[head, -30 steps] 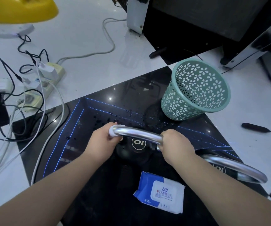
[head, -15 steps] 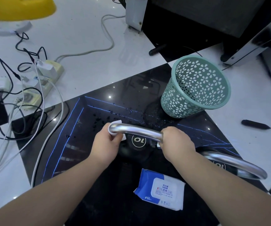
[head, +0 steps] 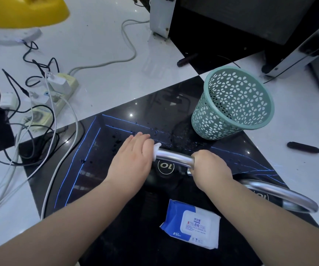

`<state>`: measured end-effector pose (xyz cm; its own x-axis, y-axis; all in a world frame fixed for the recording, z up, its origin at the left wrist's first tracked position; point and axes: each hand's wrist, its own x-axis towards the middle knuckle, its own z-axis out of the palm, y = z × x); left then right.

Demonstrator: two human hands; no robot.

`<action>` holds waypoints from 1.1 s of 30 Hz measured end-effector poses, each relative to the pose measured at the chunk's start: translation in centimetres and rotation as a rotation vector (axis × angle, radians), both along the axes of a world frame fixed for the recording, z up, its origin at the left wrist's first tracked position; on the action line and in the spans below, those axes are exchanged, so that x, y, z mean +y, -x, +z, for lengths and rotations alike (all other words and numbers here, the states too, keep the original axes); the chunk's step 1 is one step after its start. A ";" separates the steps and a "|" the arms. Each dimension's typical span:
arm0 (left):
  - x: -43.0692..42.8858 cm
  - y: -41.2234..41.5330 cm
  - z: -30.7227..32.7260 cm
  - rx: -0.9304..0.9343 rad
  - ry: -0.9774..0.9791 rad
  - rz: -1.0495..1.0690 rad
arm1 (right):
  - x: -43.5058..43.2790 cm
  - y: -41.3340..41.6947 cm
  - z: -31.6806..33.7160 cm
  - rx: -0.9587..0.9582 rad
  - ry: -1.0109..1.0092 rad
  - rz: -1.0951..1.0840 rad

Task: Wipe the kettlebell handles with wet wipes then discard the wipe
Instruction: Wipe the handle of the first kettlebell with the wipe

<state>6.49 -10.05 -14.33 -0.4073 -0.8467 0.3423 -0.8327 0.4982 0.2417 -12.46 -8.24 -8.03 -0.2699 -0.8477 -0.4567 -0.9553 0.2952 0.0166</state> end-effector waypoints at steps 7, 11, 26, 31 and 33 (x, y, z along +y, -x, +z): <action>0.4 2.6 2.1 -0.214 0.136 0.007 | 0.1 0.0 -0.2 -0.003 0.022 0.003; 0.6 4.3 2.8 -0.316 0.102 -0.081 | 0.0 -0.1 0.1 0.006 0.004 -0.006; 0.4 3.8 4.3 -0.444 0.049 -0.191 | 0.1 -0.2 0.4 -0.011 0.009 0.000; 0.3 3.3 4.4 -0.364 0.056 -0.189 | 0.3 -0.2 0.3 -0.009 0.033 0.018; 0.0 3.0 4.2 -0.335 0.031 -0.145 | 0.3 -0.1 0.3 -0.011 0.035 0.018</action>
<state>3.49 -10.02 -10.13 -0.6161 -0.7634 0.1940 -0.7833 0.6196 -0.0498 -12.35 -7.94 -7.76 -0.2494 -0.8679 -0.4295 -0.9606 0.2780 -0.0040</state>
